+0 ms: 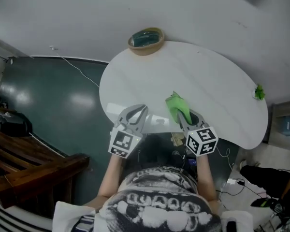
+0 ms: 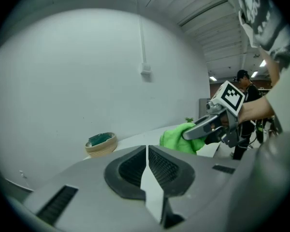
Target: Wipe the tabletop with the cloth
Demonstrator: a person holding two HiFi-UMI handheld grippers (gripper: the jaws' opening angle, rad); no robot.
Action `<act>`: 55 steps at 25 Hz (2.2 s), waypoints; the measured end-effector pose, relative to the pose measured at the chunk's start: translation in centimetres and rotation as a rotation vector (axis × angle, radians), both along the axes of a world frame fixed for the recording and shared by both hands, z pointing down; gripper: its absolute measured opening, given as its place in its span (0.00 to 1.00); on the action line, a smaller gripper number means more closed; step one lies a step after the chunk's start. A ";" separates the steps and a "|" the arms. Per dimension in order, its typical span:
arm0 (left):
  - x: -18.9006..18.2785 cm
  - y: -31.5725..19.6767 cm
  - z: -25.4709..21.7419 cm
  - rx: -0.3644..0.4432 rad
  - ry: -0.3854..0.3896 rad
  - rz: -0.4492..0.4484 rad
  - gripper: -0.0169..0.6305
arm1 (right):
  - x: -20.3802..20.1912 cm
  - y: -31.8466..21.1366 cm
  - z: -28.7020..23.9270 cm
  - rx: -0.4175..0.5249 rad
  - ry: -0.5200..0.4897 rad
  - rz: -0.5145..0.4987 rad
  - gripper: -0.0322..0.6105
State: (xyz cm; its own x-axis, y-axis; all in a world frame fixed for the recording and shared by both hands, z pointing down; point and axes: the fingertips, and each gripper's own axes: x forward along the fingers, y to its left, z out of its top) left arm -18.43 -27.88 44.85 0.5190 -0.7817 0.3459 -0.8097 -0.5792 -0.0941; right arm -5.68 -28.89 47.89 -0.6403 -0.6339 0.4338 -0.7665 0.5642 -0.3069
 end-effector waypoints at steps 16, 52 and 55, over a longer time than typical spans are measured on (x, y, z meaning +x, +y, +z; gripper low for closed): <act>-3.8 -5.2 2.9 -0.054 0.017 0.092 0.05 | -10.4 -14.1 1.6 -0.008 -0.006 -0.020 0.12; 17.5 -7.4 2.3 -0.066 -0.008 0.224 0.05 | 31.9 -19.2 14.8 -0.250 0.221 0.452 0.12; 21.7 -7.3 2.4 -0.066 -0.007 0.241 0.05 | 37.8 -17.8 15.2 -0.263 0.237 0.495 0.12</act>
State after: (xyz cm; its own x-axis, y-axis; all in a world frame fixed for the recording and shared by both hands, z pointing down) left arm 3.24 -35.21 47.21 0.6853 -0.6111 0.3960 -0.6467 -0.7608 -0.0549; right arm 32.13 -46.74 63.10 -0.1636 -0.6838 0.7111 -0.9830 0.0517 -0.1764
